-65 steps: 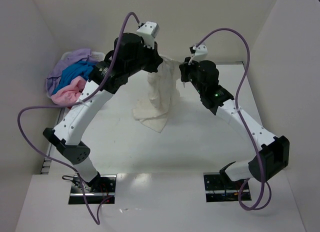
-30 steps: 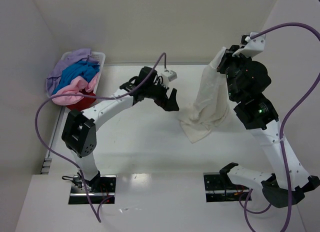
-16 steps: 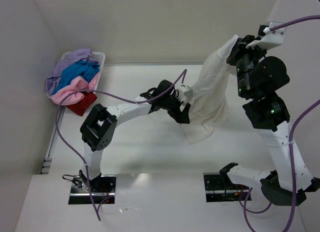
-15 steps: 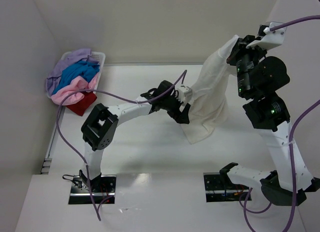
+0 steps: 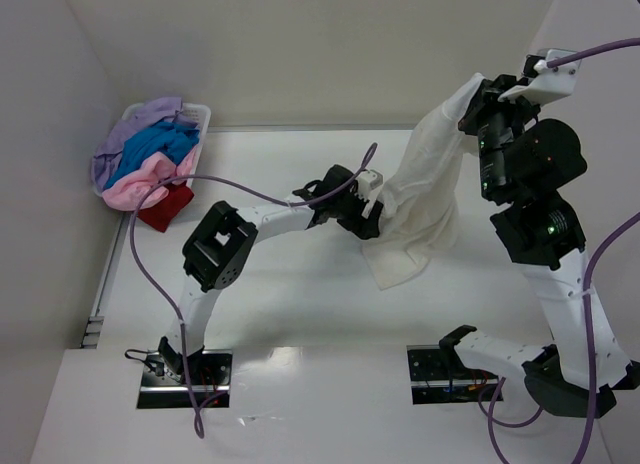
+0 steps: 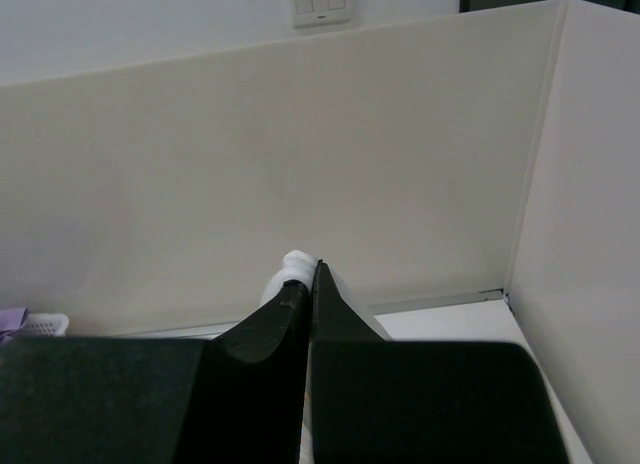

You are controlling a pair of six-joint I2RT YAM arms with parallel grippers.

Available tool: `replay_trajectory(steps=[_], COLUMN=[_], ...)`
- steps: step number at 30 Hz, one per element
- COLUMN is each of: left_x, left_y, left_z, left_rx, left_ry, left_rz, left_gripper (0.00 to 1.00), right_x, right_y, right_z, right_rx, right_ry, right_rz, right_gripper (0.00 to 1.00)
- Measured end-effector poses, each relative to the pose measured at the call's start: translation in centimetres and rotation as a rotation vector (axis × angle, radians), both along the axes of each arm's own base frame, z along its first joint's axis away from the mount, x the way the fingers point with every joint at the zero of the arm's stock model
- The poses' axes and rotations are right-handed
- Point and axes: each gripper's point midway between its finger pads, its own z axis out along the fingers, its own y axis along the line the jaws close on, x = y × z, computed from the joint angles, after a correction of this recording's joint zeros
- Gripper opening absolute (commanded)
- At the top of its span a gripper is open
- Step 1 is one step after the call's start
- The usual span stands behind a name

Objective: Fold and stack the t-shirts
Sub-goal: Flatten out the tshirt

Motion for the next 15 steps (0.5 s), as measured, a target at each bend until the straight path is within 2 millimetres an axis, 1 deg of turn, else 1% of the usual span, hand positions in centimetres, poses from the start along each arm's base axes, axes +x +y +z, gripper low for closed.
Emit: replay_trajectory(steps=[3, 4, 5, 8, 9, 10, 13, 15], left_x=[0.3, 0.2, 0.1, -0.1, -0.1, -0.2, -0.4, -0.5], left_y=[-0.4, -0.4, -0.4, -0.4, -0.5, -0.6, -0.9, -1.2], left_z=[-1.4, -1.7, -2.1, -2.5, -2.4, -2.3, -2.0, -1.8], left_rx=[0.004, 0.005, 0.007, 0.007, 0.005, 0.000, -0.016, -0.028], left_ry=[0.016, 0.028, 0.038, 0.050, 0.051, 0.052, 0.058, 0.063], left_rz=[0.003, 0.004, 0.004, 0.000, -0.003, -0.008, -0.025, -0.037], left_gripper=[0.87, 0.84, 0.73, 0.59, 0.52, 0.50, 0.49, 0.44], right_x=[0.0, -0.1, -0.1, -0.1, -0.2, -0.2, -0.3, -0.3], right_y=[0.0, 0.0, 0.0, 0.0, -0.1, -0.1, -0.1, -0.1], right_z=[-0.1, -0.1, -0.1, -0.1, -0.1, -0.1, -0.2, -0.2], right_rx=[-0.001, -0.002, -0.002, -0.001, -0.001, -0.001, -0.001, -0.001], right_ry=[0.000, 0.002, 0.002, 0.001, 0.000, 0.000, 0.000, 0.000], right_rz=[0.002, 0.002, 0.002, 0.003, 0.003, 0.003, 0.003, 0.002], right_gripper=[0.00, 0.00, 0.00, 0.00, 0.00, 0.00, 0.00, 0.00])
